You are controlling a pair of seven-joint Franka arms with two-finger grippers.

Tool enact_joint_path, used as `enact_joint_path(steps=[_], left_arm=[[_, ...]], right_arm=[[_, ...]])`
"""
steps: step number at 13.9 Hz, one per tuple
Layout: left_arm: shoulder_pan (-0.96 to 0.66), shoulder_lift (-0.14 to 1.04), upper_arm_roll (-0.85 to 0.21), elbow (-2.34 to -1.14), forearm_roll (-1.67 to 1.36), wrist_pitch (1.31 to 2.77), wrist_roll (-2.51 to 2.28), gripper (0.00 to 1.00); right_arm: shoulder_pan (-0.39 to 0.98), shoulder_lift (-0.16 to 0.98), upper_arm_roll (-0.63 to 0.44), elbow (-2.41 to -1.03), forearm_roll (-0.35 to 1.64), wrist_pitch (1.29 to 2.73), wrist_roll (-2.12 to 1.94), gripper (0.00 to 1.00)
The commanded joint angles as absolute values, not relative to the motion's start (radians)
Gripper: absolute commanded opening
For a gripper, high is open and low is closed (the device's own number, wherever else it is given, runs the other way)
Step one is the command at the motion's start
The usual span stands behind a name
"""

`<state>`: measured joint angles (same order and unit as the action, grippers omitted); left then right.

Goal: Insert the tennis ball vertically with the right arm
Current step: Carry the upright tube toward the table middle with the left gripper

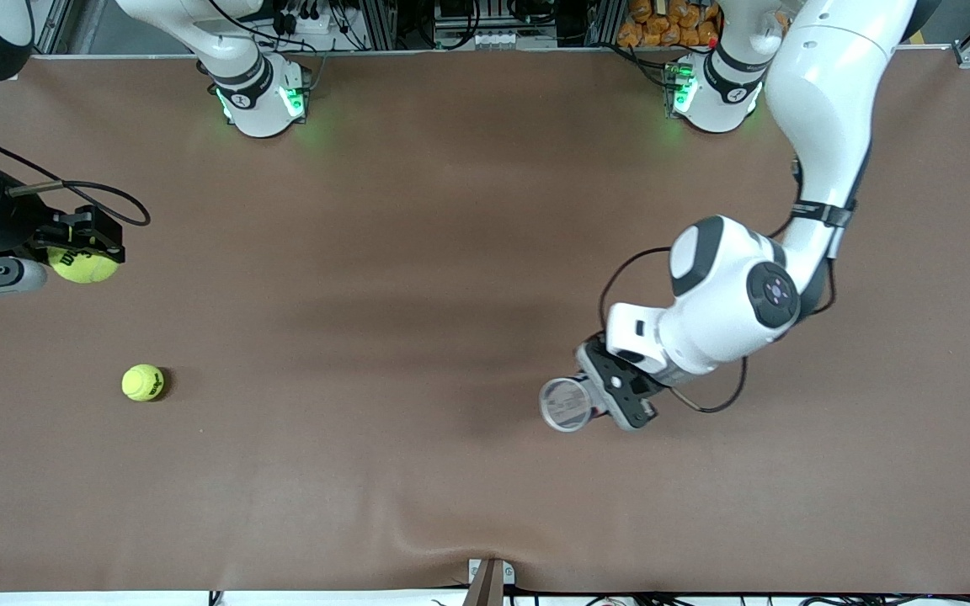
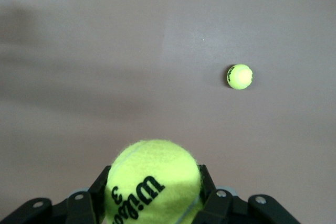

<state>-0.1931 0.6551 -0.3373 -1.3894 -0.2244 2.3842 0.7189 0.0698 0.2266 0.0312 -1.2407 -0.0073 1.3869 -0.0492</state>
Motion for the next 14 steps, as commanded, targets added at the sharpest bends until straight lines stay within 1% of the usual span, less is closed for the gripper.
enact_joint_path(steps=[1,2,5,8,11,14], left_arm=[[-0.218,0.644,-0.391,-1.408,-0.250,2.555,0.660,0.65],[-0.257,0.652,-0.393,-1.411,-0.256,2.650,0.657,0.65],[-0.360,0.687,-0.393,-1.411,-0.334,2.827,0.620,0.65],[-0.422,0.745,-0.393,-1.413,-0.392,3.026,0.615,0.65],[-0.511,0.817,-0.393,-1.405,-0.500,3.167,0.615,0.66],[-0.549,0.877,-0.390,-1.402,-0.508,3.270,0.614,0.66]], right_arm=[[0.052,0.201,0.040,-1.264,-0.020,1.384,-0.063,0.00],[0.051,0.201,0.040,-1.264,-0.020,1.384,-0.063,0.00],[0.049,0.201,0.040,-1.264,-0.020,1.385,-0.063,0.00],[0.048,0.202,0.040,-1.264,-0.021,1.385,-0.063,0.00],[0.048,0.206,0.040,-1.264,-0.043,1.385,-0.063,0.00],[0.029,0.210,0.040,-1.266,-0.049,1.390,-0.064,0.00]])
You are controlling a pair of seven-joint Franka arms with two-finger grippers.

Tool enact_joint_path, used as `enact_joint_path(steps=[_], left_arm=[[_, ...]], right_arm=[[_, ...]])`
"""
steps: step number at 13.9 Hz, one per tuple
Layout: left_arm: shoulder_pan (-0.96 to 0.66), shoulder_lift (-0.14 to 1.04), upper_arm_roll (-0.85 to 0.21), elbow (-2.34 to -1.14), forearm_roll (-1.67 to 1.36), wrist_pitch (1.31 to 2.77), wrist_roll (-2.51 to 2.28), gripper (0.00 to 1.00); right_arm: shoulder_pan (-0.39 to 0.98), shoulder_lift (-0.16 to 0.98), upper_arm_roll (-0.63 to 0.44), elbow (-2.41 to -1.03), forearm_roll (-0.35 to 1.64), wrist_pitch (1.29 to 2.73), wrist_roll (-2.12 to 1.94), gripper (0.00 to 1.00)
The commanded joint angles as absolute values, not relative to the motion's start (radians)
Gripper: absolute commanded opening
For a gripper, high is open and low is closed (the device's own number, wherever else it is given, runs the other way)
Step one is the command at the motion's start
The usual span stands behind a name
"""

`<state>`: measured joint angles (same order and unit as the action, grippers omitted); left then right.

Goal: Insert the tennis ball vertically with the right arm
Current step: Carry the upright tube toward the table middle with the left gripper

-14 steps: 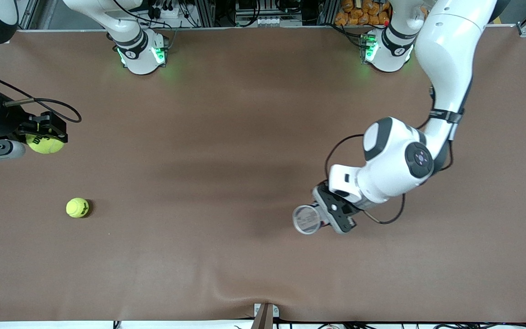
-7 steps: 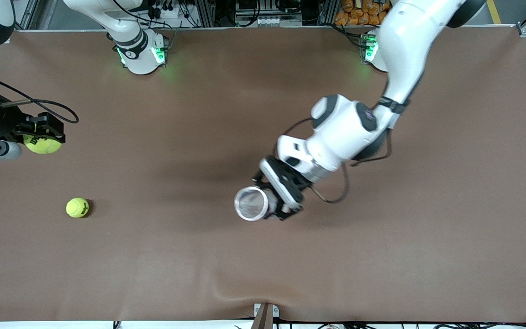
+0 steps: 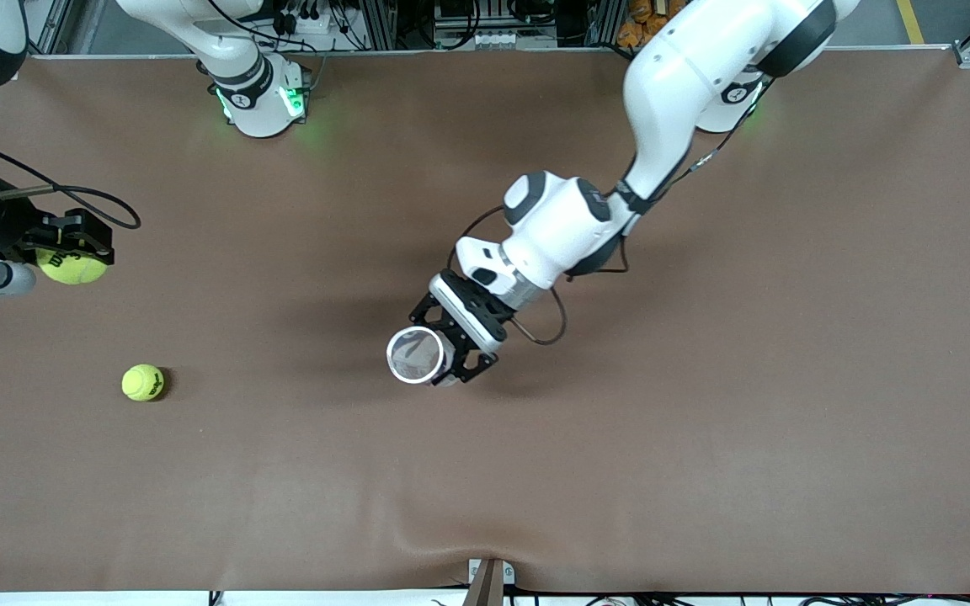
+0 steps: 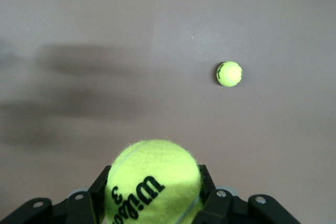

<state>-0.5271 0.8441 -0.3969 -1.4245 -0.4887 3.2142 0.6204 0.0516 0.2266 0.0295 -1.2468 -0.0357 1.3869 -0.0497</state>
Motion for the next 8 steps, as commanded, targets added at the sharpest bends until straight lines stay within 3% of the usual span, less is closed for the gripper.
enact_joint_path(steps=[1,8], left_arm=[[-0.557,0.893,-0.390,-1.404,-0.520,3.301,0.614,0.66],[-0.643,1.008,-0.390,-1.399,-0.529,3.480,0.580,0.66]], right_arm=[[0.028,0.216,0.040,-1.266,-0.048,1.396,-0.063,0.00],[0.057,0.308,0.043,-1.295,-0.031,1.592,-0.049,0.00]])
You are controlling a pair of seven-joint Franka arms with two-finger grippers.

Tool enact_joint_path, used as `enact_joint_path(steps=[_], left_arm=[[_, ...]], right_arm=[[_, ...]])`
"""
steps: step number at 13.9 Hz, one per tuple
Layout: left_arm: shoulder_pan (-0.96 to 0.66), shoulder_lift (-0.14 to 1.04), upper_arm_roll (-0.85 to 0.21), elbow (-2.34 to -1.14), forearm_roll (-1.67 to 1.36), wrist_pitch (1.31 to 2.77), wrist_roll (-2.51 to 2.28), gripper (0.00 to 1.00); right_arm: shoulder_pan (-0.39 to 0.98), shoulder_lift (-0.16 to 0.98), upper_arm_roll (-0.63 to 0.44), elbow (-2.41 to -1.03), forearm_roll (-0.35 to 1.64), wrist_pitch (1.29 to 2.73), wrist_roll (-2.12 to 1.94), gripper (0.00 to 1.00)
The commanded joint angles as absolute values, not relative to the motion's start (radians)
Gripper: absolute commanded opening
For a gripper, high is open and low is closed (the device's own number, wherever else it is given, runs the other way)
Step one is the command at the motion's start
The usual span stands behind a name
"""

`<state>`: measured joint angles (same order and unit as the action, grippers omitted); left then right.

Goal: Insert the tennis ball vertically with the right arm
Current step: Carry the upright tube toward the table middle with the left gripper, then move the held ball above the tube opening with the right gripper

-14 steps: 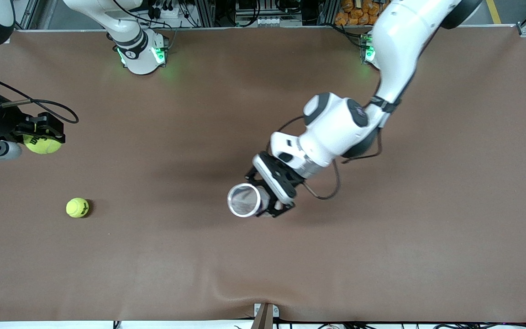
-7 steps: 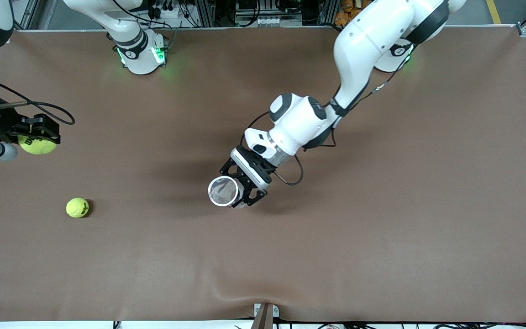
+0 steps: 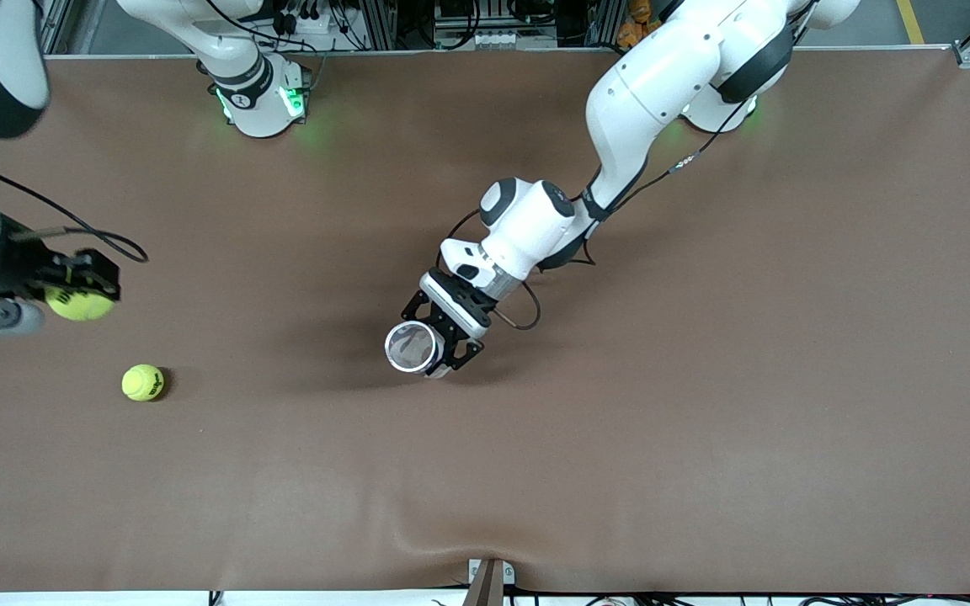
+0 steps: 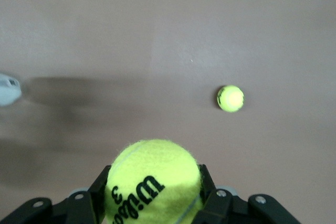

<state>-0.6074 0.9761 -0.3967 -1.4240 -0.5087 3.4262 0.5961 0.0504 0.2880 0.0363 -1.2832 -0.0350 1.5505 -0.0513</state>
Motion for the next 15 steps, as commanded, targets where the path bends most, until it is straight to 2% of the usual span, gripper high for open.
enact_joint_path(steps=[1,15], left_arm=[[-0.652,1.018,-0.388,-1.399,-0.531,3.500,0.578,0.66],[-0.687,1.071,-0.385,-1.397,-0.529,3.553,0.564,0.66]], right_arm=[[0.058,0.330,0.043,-1.295,-0.023,1.624,-0.048,0.00],[0.380,0.465,0.044,-1.296,0.055,1.793,0.656,0.00]])
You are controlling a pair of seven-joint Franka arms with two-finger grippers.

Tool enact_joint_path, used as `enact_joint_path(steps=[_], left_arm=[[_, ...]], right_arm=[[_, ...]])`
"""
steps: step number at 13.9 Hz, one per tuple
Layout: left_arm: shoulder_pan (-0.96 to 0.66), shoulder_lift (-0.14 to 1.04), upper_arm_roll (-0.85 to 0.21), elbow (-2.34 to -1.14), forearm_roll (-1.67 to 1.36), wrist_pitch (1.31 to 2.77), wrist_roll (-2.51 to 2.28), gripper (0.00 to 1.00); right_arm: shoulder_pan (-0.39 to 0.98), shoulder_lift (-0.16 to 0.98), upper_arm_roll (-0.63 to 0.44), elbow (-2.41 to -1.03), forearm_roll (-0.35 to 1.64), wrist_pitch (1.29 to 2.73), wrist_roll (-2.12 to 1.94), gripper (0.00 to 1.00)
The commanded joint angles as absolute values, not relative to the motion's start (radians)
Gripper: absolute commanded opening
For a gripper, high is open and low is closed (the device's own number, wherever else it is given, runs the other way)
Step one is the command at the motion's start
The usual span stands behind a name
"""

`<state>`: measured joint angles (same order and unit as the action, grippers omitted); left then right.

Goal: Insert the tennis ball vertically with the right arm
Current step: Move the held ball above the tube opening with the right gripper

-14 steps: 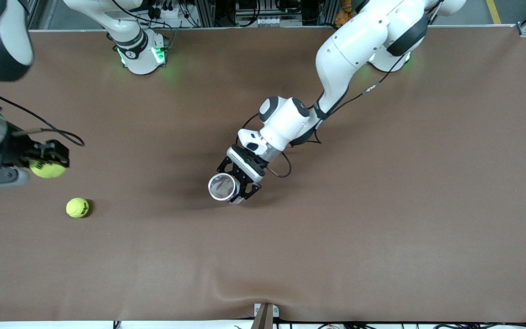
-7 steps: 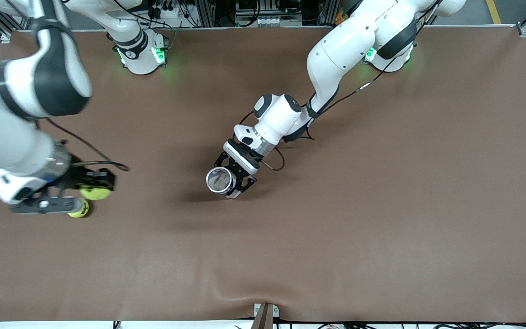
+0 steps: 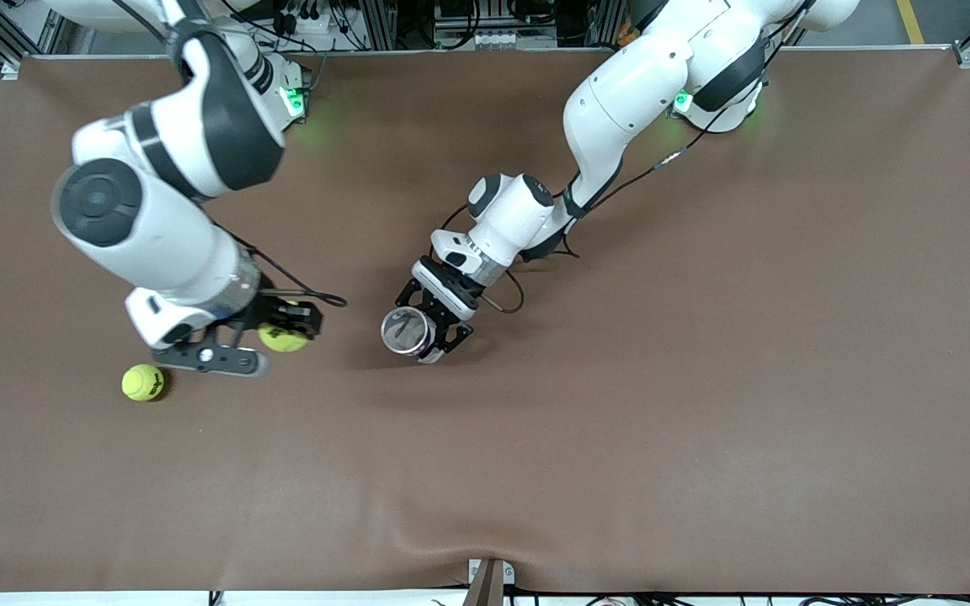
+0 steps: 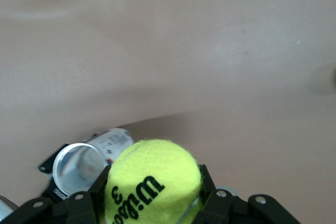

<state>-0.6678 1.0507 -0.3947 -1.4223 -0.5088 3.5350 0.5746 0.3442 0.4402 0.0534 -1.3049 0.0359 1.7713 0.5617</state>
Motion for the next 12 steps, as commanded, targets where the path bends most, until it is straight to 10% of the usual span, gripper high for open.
enact_joint_path(steps=[1,12], left_arm=[[-0.687,1.071,-0.385,-1.397,-0.529,3.553,0.563,0.67],[-0.687,1.071,-0.385,-1.396,-0.529,3.553,0.563,0.66]], right_arm=[[0.399,0.477,0.044,-1.296,0.055,1.810,0.691,0.00],[0.509,0.555,0.044,-1.350,0.038,1.934,0.838,0.00]])
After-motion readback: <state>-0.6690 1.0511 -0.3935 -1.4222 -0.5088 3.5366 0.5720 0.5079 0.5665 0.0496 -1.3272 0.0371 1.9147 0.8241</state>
